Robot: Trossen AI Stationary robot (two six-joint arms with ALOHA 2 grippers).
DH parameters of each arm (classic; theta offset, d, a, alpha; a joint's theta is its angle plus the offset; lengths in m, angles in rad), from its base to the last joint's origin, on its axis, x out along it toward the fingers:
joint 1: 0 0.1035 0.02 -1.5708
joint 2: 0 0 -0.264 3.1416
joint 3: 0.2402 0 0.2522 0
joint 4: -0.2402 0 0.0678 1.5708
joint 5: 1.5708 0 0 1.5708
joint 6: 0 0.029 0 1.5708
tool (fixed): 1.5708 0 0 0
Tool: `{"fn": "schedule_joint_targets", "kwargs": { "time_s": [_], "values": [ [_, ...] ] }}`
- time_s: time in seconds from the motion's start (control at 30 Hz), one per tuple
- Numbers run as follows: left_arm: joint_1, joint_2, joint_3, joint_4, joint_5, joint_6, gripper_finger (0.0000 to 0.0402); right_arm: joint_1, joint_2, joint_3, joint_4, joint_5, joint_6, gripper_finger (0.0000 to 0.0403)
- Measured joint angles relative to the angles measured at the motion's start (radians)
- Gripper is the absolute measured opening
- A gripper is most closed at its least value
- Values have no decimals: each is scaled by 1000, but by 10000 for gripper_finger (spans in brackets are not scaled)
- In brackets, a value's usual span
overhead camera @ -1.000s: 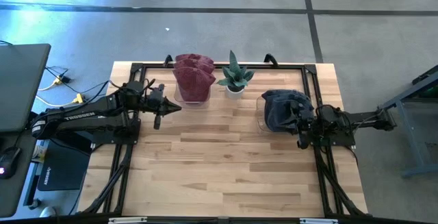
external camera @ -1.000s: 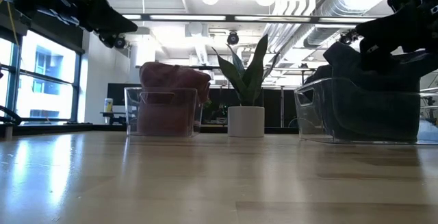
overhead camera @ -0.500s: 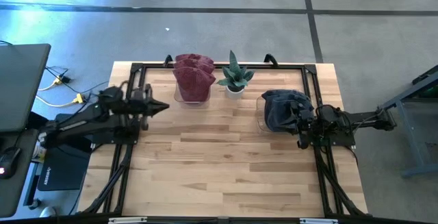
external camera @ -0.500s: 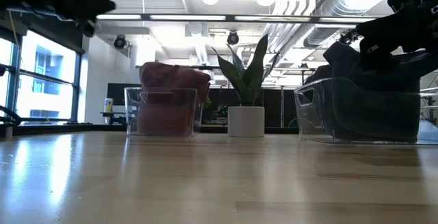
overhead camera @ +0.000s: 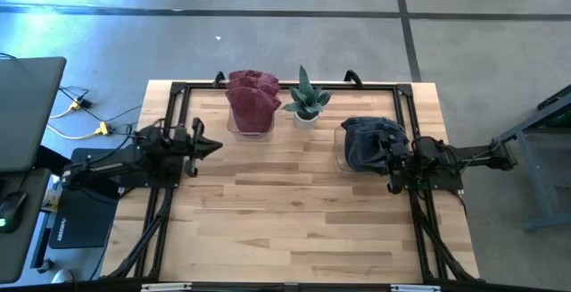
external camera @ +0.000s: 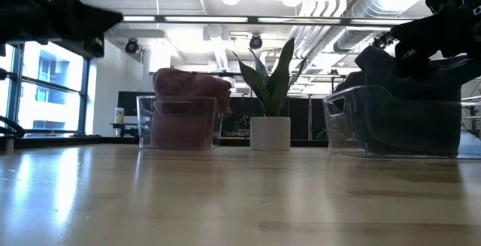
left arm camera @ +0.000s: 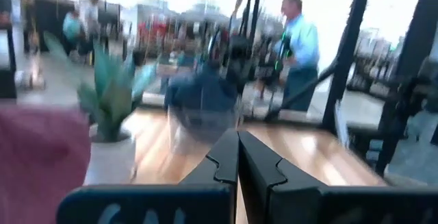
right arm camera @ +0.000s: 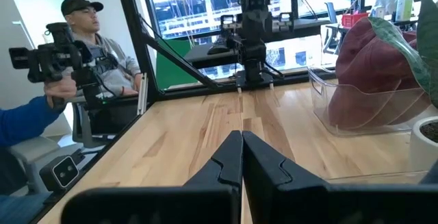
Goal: Pick & Place hat
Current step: Return to home position
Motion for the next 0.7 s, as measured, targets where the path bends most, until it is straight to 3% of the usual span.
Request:
{"fn": "schedule_joint_targets", "kwargs": {
  "time_s": [0.2, 0.37, 0.5, 0.7],
  "values": [
    [-89, -3, -16, -56, -37, 17, 0, 0, 0, 0, 0, 0, 0, 0],
    [-151, -3, -48, -5, -171, 49, 0, 0, 0, 0, 0, 0, 0, 0],
    [-187, -3, -48, -56, -253, 57, 0, 0, 0, 0, 0, 0, 0, 0],
    [-200, -4, -50, -80, -232, 98, 0, 0, 0, 0, 0, 0, 0, 0]
  ]
}}
